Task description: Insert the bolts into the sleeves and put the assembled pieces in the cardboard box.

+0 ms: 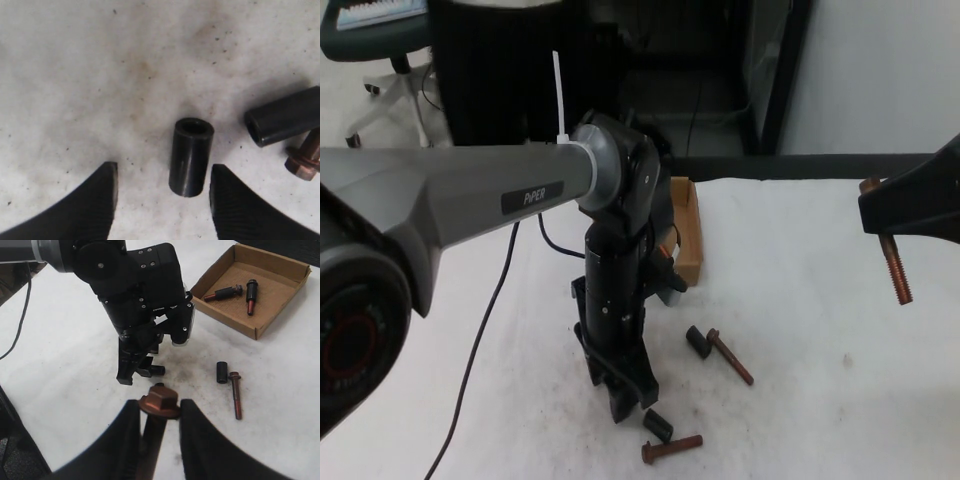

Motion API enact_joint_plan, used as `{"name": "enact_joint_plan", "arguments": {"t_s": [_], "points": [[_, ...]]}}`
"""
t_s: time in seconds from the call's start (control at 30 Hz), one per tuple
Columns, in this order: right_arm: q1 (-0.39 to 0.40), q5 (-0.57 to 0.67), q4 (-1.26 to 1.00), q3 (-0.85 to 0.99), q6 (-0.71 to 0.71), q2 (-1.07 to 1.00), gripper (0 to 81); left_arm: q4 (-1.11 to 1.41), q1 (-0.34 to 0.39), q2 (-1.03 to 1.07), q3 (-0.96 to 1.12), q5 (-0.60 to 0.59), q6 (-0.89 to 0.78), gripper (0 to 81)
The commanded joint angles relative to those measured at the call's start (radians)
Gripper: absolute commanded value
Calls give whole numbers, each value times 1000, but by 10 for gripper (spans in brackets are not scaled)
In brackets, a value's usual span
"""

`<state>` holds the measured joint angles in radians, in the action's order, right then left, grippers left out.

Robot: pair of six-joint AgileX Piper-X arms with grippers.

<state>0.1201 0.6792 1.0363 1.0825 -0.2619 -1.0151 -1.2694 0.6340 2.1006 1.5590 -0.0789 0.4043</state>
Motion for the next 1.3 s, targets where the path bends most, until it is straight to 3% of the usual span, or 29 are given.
{"name": "enact_joint_plan", "arguments": {"t_s": [0.0,0.47,0.67,0.83,1.27], "points": [[-4,12,-2,4,-8,12,8,-5,0,-22,-1,-37,16,516],[-4,12,-2,4,-8,12,8,44,10,-22,-2,-56,68,482],[-4,12,-2,4,-8,12,8,51,12,-22,-2,25,68,480],[-4,12,-2,4,-8,12,8,50,12,-22,-26,16,73,380],[-4,9,-2,-4,-8,12,8,67,12,-22,-135,18,99,378]]}}
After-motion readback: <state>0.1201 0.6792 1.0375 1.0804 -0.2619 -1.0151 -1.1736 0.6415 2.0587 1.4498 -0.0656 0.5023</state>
